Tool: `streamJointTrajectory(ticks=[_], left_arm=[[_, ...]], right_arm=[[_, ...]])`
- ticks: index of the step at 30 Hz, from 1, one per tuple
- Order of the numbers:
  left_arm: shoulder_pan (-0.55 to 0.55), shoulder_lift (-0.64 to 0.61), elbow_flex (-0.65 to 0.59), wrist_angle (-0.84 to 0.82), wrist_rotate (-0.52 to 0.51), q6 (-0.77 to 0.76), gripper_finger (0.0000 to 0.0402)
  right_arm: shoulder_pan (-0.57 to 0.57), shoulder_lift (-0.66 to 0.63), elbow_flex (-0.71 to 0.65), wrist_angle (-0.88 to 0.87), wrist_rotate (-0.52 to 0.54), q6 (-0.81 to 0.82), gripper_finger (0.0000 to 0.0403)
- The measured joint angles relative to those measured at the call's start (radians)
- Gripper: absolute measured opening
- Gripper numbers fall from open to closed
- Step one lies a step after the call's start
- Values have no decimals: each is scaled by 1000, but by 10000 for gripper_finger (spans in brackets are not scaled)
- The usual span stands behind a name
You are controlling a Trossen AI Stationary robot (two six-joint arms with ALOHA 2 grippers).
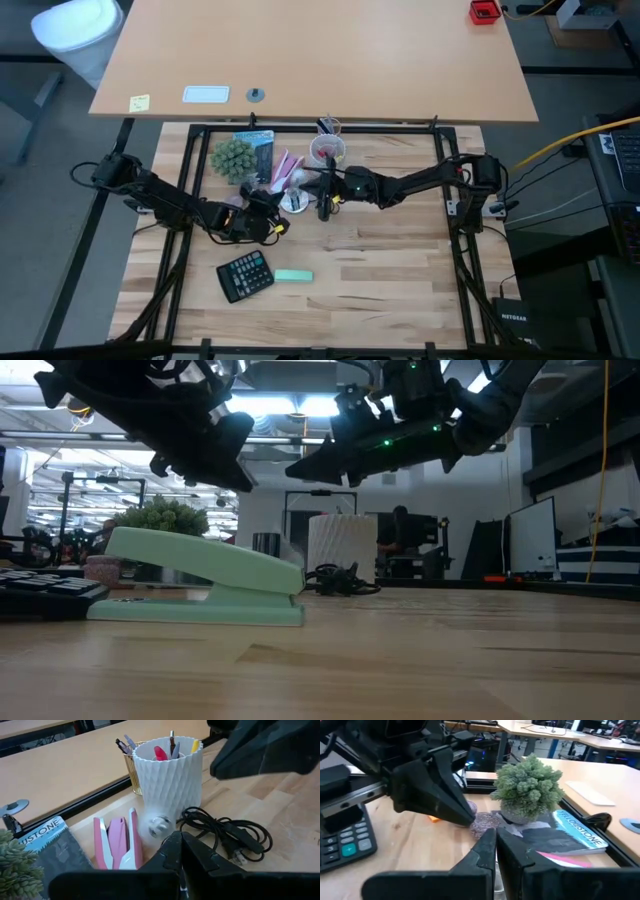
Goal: Screw lightbulb
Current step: Insert the lightbulb into the lamp
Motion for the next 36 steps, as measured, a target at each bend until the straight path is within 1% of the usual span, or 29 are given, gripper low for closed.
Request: streamJointTrajectory(ticks=[11,15,21,25,30,31,33,34,36], left_arm=[[0,0,0,-19,0,-10,0],[2,0,0,-19,1,14,2],[34,0,0,-19,1,65,3],[73,0,0,-18,1,94,3],[136,0,0,-38,16,130,3],[148,0,0,-55,18,135,3],[171,0,0,-89,22,138,3],[185,0,0,-107,31,138,3],[216,0,0,-140,67,143,2]], right_arm=[[0,0,0,-8,8,0,19],[0,0,0,-14,9,-2,19],[-1,0,0,-26,14,-2,19],[-1,0,0,-64,81,-5,19],[-1,0,0,-86,302,-6,19],[-1,0,0,-86,332,-6,19],[-9,0,0,-87,345,2,19],[-15,0,0,-87,326,30,19],[-35,0,0,-93,249,142,19]])
